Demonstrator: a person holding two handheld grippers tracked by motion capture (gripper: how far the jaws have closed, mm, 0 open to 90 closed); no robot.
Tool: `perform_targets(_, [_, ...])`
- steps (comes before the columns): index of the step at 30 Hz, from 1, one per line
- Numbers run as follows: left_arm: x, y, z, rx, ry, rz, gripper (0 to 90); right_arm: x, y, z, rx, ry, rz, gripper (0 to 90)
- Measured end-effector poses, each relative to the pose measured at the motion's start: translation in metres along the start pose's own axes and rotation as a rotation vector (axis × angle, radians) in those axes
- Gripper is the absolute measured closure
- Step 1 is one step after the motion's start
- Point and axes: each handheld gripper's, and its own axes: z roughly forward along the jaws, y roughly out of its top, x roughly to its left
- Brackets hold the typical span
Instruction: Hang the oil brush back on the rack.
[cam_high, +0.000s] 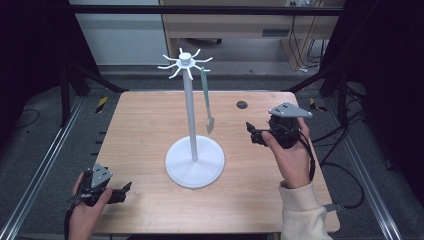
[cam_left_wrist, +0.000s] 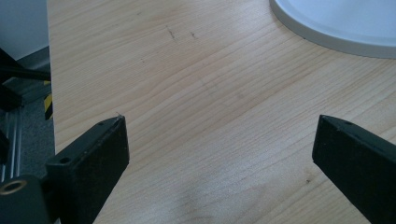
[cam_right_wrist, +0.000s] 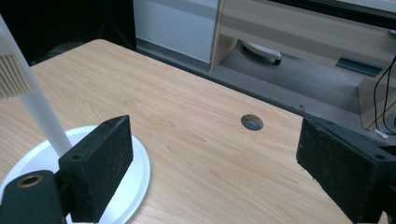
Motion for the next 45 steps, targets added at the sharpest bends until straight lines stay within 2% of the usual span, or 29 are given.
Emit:
perform_targets(15, [-0.001, 0.0, -0.001, -0.002, -0.003, 0.004, 3.4, -0.024, -0.019, 0.004, 0.05, -0.071, 0.049, 13.1])
perform_targets(29, [0.0, 0.0, -0.001, -0.008, -0.003, 0.002, 3.3, -0.042, -0.048, 0.02, 0.122, -0.08, 0.081, 14.5])
perform_targets(33, [-0.003, 0.002, 0.0, -0.014, -0.014, 0.014, 3.2, -0.047, -0.058, 0.026, 0.146, -0.089, 0.095, 14.3])
perform_targets(37, [-0.004, 0.002, 0.0, -0.011, -0.014, 0.024, 3.2, -0.048, -0.067, 0.033, 0.171, -0.088, 0.1, 14.5])
perform_targets(42, [-0.002, 0.001, -0.001, -0.012, -0.008, 0.015, 3.2, -0.044, -0.079, 0.043, 0.199, -0.078, 0.113, 14.6])
perform_targets(45, [-0.002, 0.001, -0.001, -0.014, -0.007, 0.012, 3.2, -0.042, -0.085, 0.049, 0.213, -0.071, 0.105, 14.6])
